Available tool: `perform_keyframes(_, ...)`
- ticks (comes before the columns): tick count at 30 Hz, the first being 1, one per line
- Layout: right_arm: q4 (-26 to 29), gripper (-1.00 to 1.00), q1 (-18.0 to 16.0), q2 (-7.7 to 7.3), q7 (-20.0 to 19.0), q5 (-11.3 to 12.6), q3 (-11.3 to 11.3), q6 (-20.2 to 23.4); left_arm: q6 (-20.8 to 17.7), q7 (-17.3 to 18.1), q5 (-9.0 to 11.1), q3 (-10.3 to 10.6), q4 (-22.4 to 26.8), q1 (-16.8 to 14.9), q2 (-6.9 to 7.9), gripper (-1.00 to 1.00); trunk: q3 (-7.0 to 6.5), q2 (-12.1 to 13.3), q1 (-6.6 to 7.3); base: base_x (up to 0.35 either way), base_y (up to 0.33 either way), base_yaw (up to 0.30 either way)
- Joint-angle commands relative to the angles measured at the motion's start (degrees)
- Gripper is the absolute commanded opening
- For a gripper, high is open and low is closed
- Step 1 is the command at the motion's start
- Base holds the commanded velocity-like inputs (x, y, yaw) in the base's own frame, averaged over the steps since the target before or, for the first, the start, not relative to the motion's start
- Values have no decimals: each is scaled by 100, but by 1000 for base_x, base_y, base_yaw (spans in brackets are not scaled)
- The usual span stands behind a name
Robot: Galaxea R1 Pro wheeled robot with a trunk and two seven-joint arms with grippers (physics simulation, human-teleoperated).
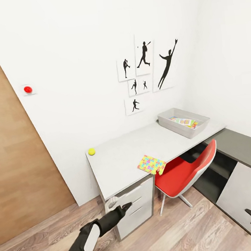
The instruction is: Put all the toys in the child's room - the three board games (two on the bed and one on the table), the two jigsaw puzzles on the table, and the tennis ball on the table - inside the toy box on the table in the child's room.
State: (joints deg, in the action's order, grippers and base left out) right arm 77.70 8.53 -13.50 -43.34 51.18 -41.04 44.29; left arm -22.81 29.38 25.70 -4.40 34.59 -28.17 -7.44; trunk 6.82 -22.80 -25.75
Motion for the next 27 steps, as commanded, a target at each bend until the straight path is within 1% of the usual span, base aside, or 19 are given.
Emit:
perform_keyframes(1,-11,100,-1,-2,1,24,-6,35,-44,19,202,-36,-36,-5,-12,100,11,-11,-4,0,0,0)
perform_keyframes(2,-16,100,-1,-3,1,24,-6,35,-41,20,287,-36,-67,-5,-13,100,11,-11,-4,0,0,0)
perform_keyframes(4,-28,100,-1,-3,1,24,-8,37,-33,24,562,-30,-260,-5,-18,100,11,-11,-4,0,0,0)
perform_keyframes(5,-31,100,-1,-4,1,25,-8,44,-29,27,643,-25,-357,-2,-19,100,11,-11,-4,0,0,0)
perform_keyframes(7,-38,100,-1,-4,1,25,-9,62,-25,29,724,-22,-460,-4,-33,100,11,-11,-4,0,0,-21)
perform_keyframes(11,-37,100,-1,-4,1,24,-9,71,-8,25,768,-18,-523,-4,-46,100,21,-11,-4,52,0,-84)
perform_keyframes(16,-41,100,-1,3,1,17,2,71,25,25,778,-9,-553,-2,-102,100,49,-11,-4,110,-31,-114)
perform_keyframes(21,-42,100,-1,11,7,20,0,77,48,31,778,-2,-558,-3,-115,100,83,-11,-4,23,-11,-119)
perform_keyframes(27,-43,100,-1,17,15,12,5,73,44,40,744,60,-558,-4,-124,100,127,-11,-4,148,-118,-120)
